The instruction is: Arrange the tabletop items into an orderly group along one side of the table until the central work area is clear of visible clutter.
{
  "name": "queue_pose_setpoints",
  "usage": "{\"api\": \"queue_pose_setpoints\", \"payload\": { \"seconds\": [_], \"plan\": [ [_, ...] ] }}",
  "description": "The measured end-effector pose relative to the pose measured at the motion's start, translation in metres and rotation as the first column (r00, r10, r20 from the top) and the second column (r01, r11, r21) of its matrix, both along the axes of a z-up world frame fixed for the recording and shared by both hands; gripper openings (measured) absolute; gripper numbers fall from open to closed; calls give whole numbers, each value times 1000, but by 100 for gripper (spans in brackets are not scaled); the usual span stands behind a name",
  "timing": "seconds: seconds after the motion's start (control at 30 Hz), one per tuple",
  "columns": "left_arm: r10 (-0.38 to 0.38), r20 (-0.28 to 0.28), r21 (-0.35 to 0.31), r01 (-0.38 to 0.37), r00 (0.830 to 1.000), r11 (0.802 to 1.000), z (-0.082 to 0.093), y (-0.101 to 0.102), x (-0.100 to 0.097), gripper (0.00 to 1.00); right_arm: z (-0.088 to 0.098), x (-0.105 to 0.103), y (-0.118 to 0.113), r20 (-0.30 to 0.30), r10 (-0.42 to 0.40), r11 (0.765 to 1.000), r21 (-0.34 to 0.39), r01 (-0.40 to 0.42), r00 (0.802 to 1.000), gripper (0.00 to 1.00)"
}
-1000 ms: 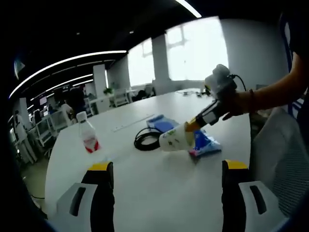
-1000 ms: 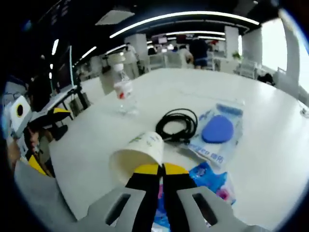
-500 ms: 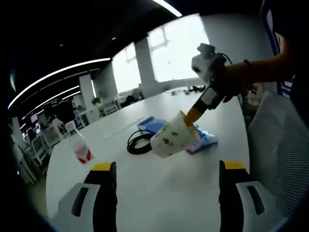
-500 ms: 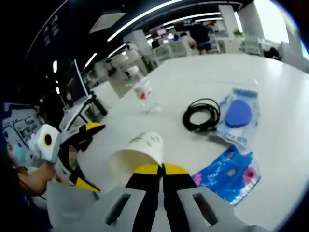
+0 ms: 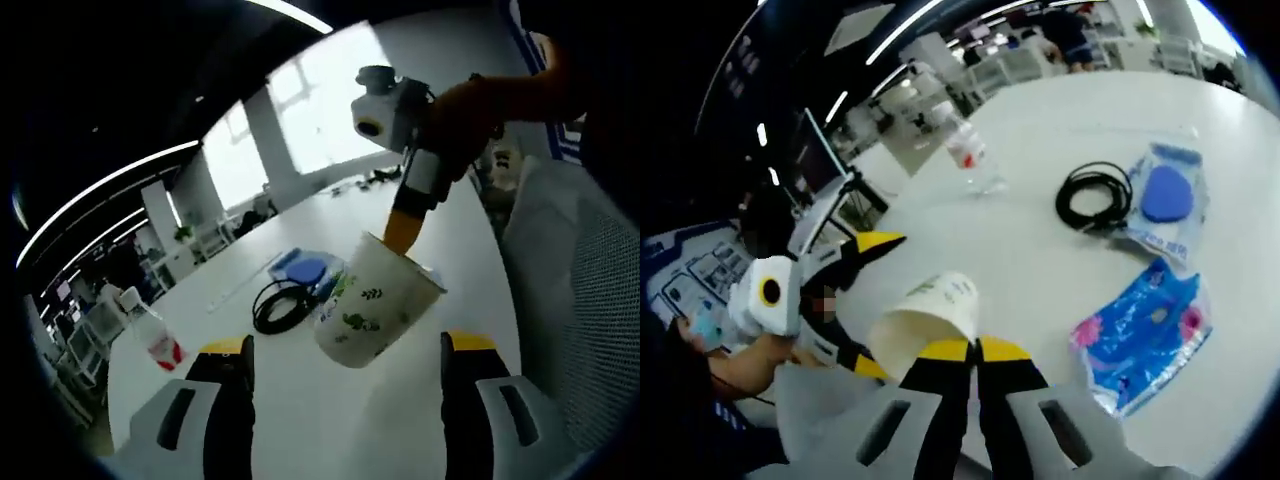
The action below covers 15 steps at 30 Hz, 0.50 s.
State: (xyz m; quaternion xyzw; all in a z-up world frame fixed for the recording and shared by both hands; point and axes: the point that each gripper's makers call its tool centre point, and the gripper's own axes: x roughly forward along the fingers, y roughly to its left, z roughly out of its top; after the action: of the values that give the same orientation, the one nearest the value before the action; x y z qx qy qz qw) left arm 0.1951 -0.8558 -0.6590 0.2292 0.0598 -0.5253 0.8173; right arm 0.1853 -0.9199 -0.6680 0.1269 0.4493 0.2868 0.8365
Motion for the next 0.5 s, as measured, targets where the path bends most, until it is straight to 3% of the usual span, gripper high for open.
{"api": "queue_pose_setpoints", "payload": {
  "seconds": [0.5],
  "plan": [
    [-118,126,122,103,985,987,1,-18,-4,59,2,-10,-2,-50,78,995,-56,-81,996,0]
  ]
}}
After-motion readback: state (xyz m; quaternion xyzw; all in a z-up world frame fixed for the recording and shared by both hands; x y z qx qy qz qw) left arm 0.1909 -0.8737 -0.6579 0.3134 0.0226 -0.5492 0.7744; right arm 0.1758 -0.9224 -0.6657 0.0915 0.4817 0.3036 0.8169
